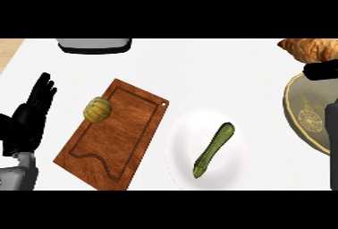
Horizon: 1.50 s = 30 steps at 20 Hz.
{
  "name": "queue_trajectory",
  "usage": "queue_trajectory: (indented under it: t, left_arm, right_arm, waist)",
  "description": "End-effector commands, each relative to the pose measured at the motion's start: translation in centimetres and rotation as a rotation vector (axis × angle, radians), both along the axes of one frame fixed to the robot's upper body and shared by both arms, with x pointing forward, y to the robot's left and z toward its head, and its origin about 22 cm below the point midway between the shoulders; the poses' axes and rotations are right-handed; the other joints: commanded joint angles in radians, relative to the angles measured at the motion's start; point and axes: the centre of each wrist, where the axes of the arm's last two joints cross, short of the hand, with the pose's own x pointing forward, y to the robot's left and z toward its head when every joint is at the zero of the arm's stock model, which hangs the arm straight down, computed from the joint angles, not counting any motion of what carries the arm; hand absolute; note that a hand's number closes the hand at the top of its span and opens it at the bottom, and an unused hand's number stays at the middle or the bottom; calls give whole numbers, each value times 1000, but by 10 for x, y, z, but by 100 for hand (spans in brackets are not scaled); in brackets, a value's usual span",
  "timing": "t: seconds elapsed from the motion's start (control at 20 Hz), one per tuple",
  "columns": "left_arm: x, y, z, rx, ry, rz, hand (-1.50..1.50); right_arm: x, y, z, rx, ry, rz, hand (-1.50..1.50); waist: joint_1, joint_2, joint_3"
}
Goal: Pick the croissant from the plate and place it in the bowl
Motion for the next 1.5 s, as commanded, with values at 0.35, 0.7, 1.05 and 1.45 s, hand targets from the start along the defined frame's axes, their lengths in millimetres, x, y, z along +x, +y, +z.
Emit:
queue_trajectory:
  t: [0.35,0.7,1.05,1.45]
  left_arm:
    - [5,-12,-1,16,-13,0,0]
    - [3,-1,-3,20,-8,-13,0]
    - [11,8,1,-7,-10,1,0]
    - [0,8,-1,-2,12,8,0]
  right_arm:
    - [2,-115,-47,44,-16,-41,150]
    - [3,-156,-109,183,318,-191,150]
    - [-11,-188,-131,316,227,-15,-150]
    - [-31,-196,-91,495,-448,6,-150]
  waist:
    - [5,3,0]
    - [10,5,0]
    - [5,4,1]
    - [-22,-9,2]
